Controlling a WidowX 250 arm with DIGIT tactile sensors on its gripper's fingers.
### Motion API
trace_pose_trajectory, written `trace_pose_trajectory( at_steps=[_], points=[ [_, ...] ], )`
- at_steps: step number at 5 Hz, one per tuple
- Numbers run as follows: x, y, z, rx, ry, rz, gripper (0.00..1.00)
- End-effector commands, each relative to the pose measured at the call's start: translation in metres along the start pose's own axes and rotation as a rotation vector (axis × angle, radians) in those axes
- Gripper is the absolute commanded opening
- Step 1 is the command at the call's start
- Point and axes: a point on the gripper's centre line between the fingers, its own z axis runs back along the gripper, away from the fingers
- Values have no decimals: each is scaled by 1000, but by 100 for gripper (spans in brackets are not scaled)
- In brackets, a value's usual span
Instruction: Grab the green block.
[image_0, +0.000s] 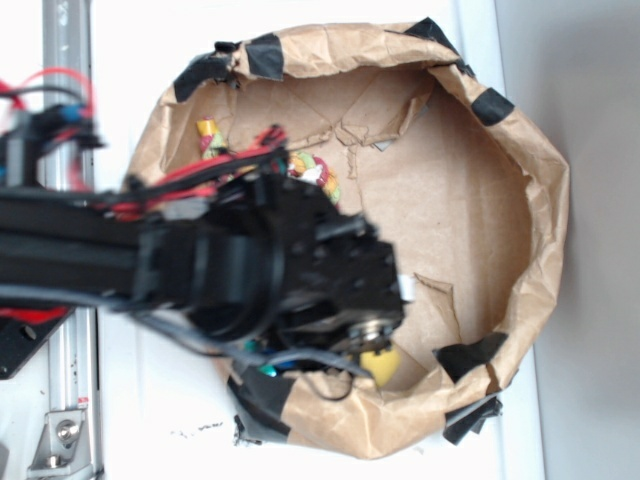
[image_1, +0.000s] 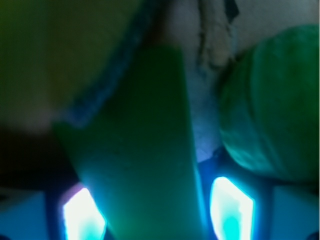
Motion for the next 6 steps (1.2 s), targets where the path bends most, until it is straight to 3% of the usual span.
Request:
trace_pose_trajectory(
  at_steps=[1,2,3,4,6],
  points=[
    [9,25,40,-7,-226,-144,0],
    [9,40,89,-16,-352,-150,0],
    [10,55,133,-27,-427,-155,0],
    [4,62,164,49,-464,-172,0],
    [5,57,182,37,-541,-256,0]
  ],
)
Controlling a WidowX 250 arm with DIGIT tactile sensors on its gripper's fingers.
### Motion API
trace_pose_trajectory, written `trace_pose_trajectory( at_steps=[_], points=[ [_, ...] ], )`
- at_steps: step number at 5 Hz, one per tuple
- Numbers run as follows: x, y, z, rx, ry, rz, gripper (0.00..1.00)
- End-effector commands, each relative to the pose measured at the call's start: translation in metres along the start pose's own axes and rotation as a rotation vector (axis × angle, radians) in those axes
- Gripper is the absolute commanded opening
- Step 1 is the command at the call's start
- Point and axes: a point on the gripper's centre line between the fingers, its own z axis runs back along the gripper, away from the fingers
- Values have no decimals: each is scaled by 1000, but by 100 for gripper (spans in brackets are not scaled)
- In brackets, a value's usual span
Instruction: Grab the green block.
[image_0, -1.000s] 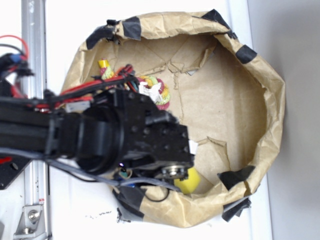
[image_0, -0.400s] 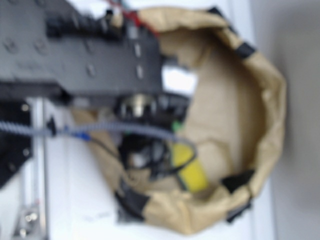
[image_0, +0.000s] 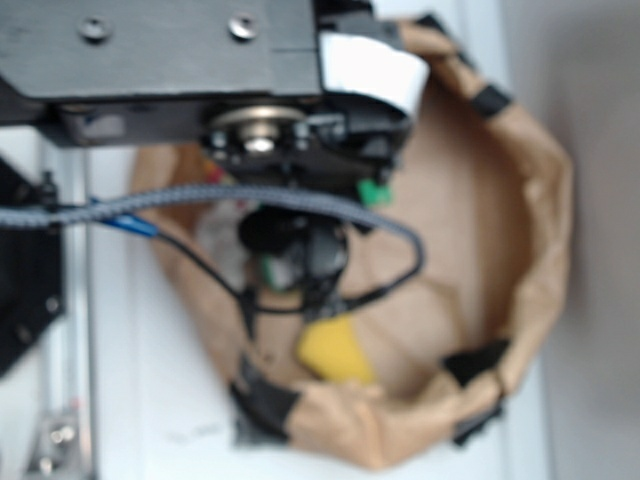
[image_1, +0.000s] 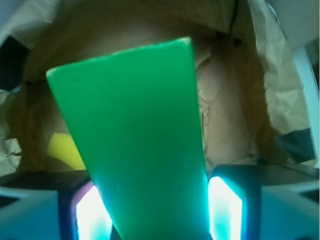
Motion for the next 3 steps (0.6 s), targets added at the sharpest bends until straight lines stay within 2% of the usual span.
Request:
trace_pose_trajectory(
  at_steps=[1,2,3],
  points=[
    [16,6,9,-78,-133,-47,0],
    [28,14,17,-122,-180,-42,0],
    [26,18,19,-70,-191,-15,0]
  ],
)
